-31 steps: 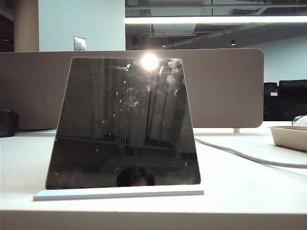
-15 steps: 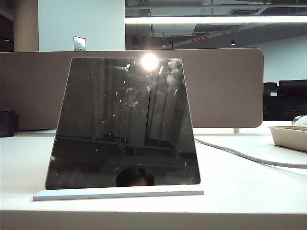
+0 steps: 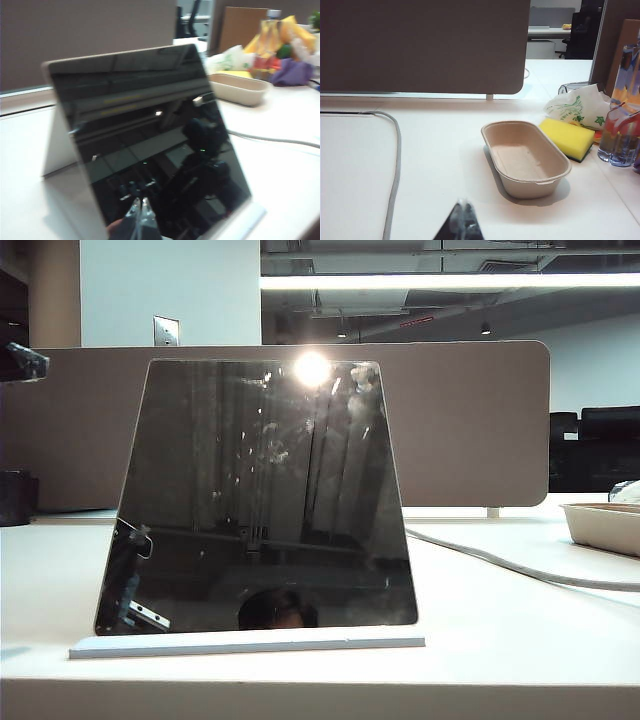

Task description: Push the base of the mirror on the table to move it forward for a short distance.

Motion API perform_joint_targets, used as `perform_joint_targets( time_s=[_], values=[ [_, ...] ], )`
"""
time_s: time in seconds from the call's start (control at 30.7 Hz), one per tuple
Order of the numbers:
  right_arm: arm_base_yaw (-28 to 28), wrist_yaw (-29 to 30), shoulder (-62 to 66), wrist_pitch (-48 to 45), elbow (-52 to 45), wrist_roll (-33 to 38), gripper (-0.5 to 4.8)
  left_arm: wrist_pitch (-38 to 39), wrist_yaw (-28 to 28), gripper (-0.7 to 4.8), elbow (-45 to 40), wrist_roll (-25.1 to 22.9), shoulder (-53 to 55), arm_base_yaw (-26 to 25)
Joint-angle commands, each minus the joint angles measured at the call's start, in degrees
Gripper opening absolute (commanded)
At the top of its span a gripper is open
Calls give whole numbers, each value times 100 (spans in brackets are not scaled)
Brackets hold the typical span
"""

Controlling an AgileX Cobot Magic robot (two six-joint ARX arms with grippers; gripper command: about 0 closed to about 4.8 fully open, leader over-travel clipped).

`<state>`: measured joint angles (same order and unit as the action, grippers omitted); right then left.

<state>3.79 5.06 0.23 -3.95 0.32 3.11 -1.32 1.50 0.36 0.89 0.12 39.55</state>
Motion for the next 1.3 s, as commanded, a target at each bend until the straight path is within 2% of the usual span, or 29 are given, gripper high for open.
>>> perform_joint_targets(
  time_s=[0.03,0.23,0.29,0.39,0.65,0.75,0.82,1.01,1.24,1.3],
  values=[
    [-2,-4,2,-76,26,-15,-5,-46,-26,-1,4,-24,2,76],
    [-4,68,2,-81,26,13,-5,-46,-24,-1,4,-24,2,76],
    [-4,267,2,-85,26,127,-5,-46,-22,-1,4,-26,2,76],
    [-4,815,2,-168,28,675,-5,-46,-22,-1,4,-24,2,74],
    [-4,2424,2,-992,31,3453,-6,-46,-24,-1,4,-24,2,70],
    [-4,2865,2,-1672,59,4513,-6,-46,-22,-1,4,-26,2,70],
    [-4,2983,2,-1860,229,4837,-6,-46,-22,-1,4,-24,2,70],
    [-4,3084,136,-1823,1235,4688,-6,-46,-22,-1,4,-24,2,72],
    [-7,4927,1281,-970,2337,4339,-6,-46,-22,-1,4,-24,2,72],
    [-9,5285,1541,-715,2531,4266,-6,-48,-22,-1,4,-24,2,72]
  ],
)
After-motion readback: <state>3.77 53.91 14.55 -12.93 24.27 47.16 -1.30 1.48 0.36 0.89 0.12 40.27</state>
